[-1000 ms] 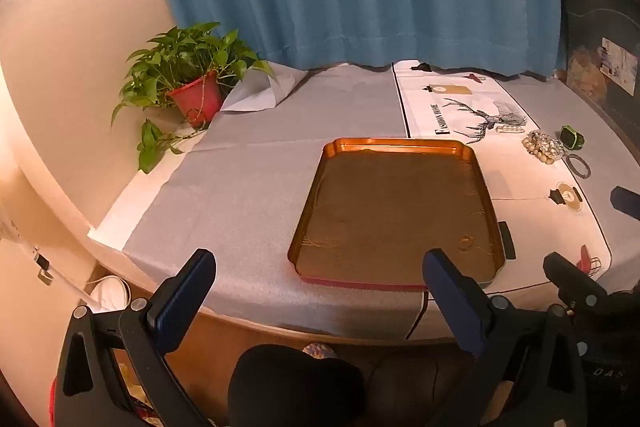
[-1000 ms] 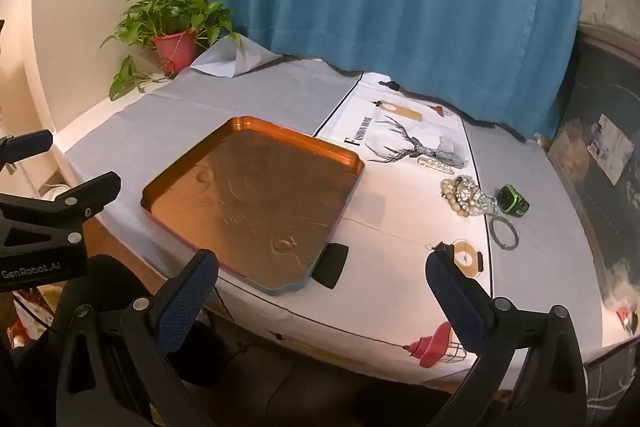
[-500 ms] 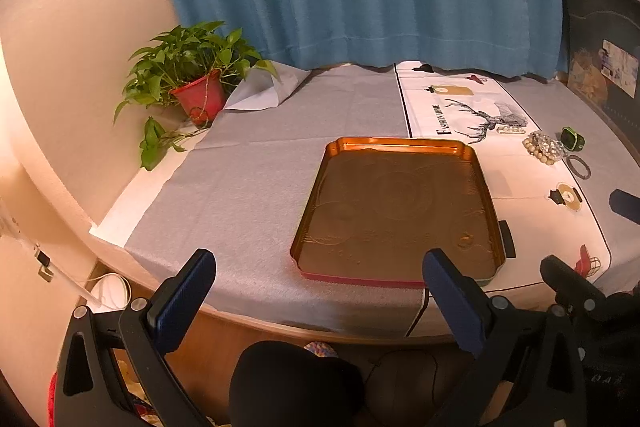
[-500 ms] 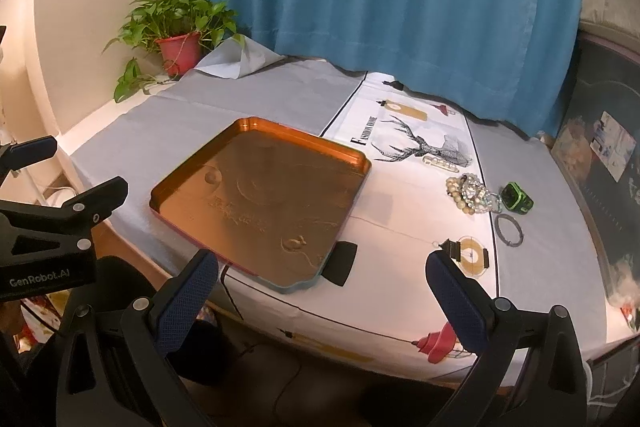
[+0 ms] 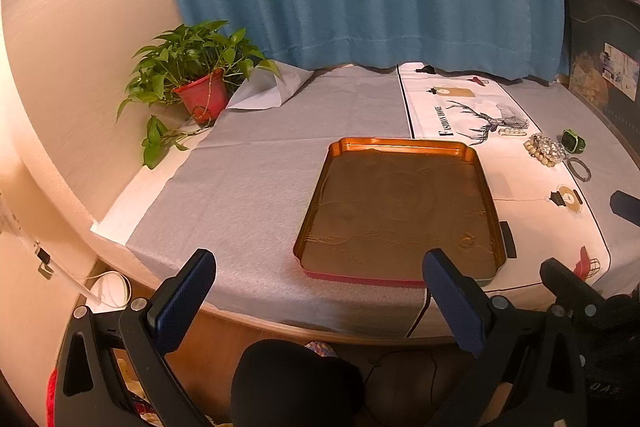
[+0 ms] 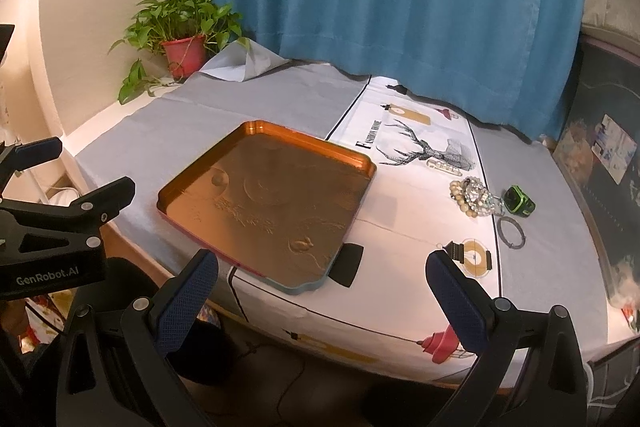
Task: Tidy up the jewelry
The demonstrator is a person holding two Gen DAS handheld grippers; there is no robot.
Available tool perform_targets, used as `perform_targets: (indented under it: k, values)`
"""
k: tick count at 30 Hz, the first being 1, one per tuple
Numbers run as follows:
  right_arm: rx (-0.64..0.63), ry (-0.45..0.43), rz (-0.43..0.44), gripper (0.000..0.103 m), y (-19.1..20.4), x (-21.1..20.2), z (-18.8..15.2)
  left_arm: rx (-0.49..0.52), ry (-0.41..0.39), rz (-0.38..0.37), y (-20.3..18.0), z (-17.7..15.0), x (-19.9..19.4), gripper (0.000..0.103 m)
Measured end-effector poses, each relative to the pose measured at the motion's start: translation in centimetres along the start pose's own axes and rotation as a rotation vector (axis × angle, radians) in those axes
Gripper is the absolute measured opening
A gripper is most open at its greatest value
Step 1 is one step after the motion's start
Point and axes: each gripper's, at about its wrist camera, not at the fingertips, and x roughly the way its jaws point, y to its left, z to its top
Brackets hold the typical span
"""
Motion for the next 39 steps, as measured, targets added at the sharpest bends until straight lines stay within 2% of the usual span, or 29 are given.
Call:
perform_targets:
  k: [39]
  values:
    - [0.002,0.000,0.010,0.103,0.3,-0.5,0.4,-0.001,0.001,0.004,1.0,-0.4,-0.2,0.103]
